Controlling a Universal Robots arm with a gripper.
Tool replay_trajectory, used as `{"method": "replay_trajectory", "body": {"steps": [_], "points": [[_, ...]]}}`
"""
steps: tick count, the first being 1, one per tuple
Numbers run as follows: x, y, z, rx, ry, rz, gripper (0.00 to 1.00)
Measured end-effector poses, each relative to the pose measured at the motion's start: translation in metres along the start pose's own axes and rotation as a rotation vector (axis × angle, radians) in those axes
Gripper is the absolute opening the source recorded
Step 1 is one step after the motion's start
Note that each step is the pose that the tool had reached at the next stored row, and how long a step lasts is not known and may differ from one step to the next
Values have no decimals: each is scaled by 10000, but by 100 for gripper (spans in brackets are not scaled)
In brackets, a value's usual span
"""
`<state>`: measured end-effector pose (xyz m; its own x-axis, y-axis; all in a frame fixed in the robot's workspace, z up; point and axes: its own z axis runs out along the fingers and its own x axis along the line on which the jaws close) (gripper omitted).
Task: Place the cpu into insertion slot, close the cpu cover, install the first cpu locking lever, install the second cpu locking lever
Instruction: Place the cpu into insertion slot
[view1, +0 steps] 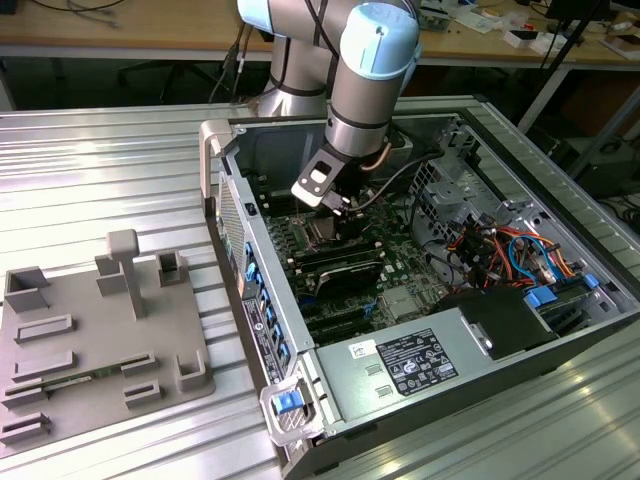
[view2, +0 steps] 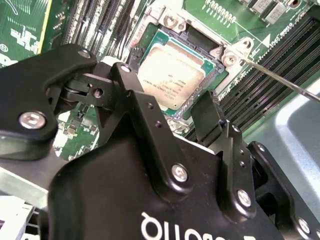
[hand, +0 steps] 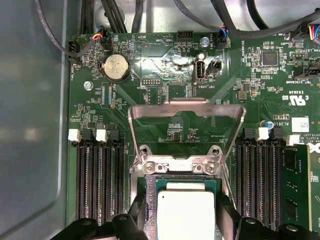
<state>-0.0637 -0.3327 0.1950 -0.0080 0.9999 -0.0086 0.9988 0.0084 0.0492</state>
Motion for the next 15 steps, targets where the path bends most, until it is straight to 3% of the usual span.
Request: {"method": "replay_trajectory", "body": {"steps": [6,15], "points": [[5,1,-32,0,0,1,68],[45,1,-30,2,0,1,68]]}}
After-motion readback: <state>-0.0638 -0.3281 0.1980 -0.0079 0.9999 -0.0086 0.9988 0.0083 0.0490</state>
